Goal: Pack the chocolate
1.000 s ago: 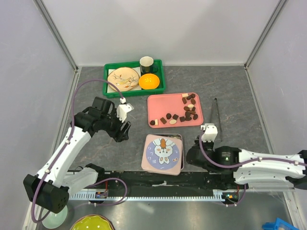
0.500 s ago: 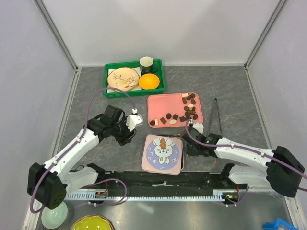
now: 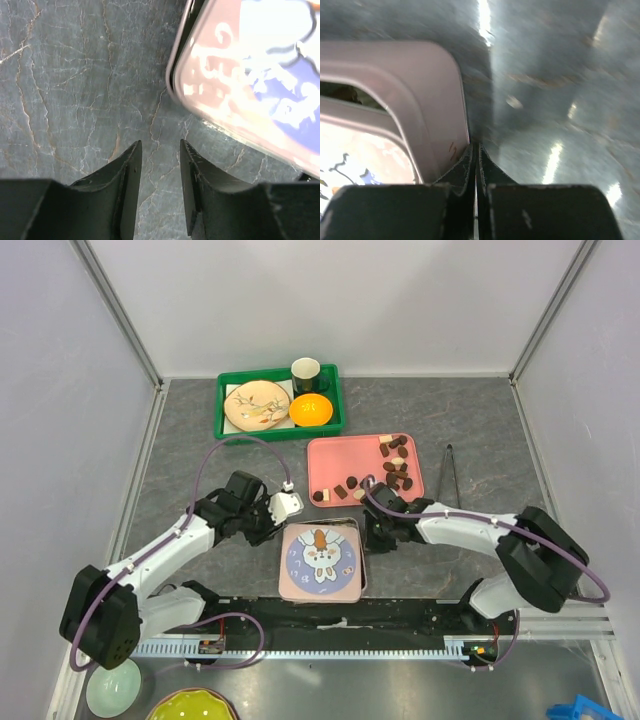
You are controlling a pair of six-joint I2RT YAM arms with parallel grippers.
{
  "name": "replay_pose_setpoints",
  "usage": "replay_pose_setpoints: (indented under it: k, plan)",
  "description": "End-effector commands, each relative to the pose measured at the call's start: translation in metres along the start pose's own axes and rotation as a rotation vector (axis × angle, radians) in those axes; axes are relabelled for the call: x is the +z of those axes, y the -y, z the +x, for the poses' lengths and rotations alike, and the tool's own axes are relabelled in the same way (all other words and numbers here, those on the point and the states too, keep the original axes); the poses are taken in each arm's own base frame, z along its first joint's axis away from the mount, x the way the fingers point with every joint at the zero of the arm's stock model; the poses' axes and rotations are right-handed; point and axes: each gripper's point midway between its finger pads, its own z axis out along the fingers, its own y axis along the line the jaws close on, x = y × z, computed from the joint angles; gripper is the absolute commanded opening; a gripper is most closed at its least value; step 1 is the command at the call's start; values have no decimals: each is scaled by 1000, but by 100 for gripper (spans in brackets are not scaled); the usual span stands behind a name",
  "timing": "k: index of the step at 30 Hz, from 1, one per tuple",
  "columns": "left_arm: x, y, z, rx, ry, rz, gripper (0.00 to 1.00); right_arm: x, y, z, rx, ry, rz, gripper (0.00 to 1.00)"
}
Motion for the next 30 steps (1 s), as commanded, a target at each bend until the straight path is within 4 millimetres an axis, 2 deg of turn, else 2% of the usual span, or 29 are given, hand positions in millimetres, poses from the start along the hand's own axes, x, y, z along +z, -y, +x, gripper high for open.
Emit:
replay_pose_setpoints:
  k: [1, 4, 6, 9, 11, 12, 13, 14, 15, 16, 19, 20, 21, 22, 23, 28, 30]
  plan:
    - [6, -5, -1, 43, 30, -32, 42, 1, -45, -30, -19, 43, -117, 0]
    - [5, 0, 11, 27, 3, -34, 41, 5, -51, -41, -27, 54, -120, 0]
    - [3, 5, 20, 26, -15, -25, 41, 7, -47, -43, -32, 52, -108, 0]
    - [1, 17, 28, 29, -25, 13, 40, 2, -29, -45, -35, 62, -77, 0]
    - [0, 22, 29, 20, -19, 29, 40, -16, -20, -54, -59, 132, -57, 0]
    - [1, 23, 31, 16, -23, 36, 39, -21, -12, -51, -76, 139, -45, 0]
    - [1, 25, 31, 15, -23, 40, 39, -28, -11, -47, -90, 146, -54, 0]
    - [1, 25, 31, 15, -19, 40, 39, -44, -15, -48, -132, 187, -98, 0]
    - [2, 25, 31, 16, -20, 42, 39, -47, -11, -39, -164, 189, -108, 0]
    - [2, 23, 30, 13, -18, 34, 39, -63, -17, -35, -203, 215, -161, 0]
    - [1, 21, 28, 9, -14, 28, 39, -80, -25, -4, -385, 200, -251, 0]
    - [0, 21, 27, 8, -11, 28, 39, -96, -39, 9, -464, 211, -343, 0]
    - [0, 20, 26, 6, -10, 26, 38, -100, -43, 21, -528, 199, -387, 0]
    - [0, 20, 25, 1, -9, 27, 38, -112, -56, 34, -575, 195, -481, 0]
    - [0, 20, 24, -2, -6, 26, 38, -112, -63, 57, -640, 144, -546, 0]
    - [-2, 14, 18, -10, -4, 10, 38, -107, -79, 102, -809, -8, -584, 0]
    - [-4, 12, 17, -11, -6, 2, 38, -113, -85, 119, -892, -25, -612, 0]
